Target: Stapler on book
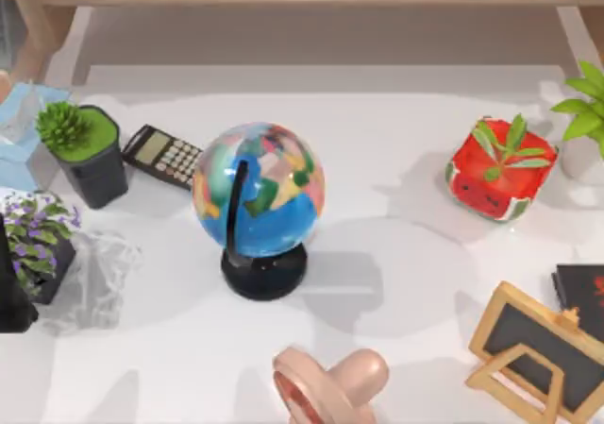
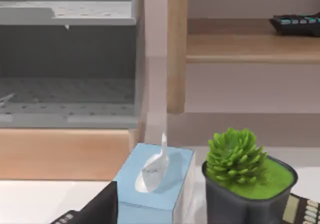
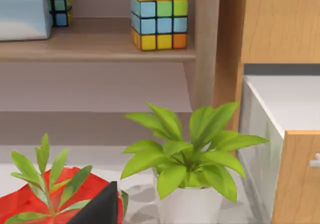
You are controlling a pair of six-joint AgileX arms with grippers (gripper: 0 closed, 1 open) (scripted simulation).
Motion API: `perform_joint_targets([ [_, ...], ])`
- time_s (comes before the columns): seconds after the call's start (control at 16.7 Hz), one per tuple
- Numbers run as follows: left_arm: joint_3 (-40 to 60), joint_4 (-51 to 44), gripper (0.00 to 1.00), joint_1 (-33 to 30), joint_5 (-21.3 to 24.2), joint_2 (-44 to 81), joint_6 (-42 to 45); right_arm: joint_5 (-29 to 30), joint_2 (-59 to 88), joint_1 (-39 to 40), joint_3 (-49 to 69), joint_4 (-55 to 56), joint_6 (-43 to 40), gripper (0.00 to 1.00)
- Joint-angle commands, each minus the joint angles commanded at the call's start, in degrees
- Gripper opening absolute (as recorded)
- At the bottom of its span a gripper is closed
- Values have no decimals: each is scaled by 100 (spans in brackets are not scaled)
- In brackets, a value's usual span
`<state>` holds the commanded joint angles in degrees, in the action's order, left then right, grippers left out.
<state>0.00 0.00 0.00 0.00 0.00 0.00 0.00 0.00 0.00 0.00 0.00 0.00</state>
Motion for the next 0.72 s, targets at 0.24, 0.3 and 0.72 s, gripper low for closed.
perform_joint_targets([
  [0.24,0,0,100,0,0,0,0,-25,161,3,164,-97,2,100],
  [0.3,0,0,100,0,0,0,0,-46,326,3,329,-196,0,100],
  [0.72,0,0,100,0,0,0,0,-130,3126,-159,3109,-1779,-224,100],
])
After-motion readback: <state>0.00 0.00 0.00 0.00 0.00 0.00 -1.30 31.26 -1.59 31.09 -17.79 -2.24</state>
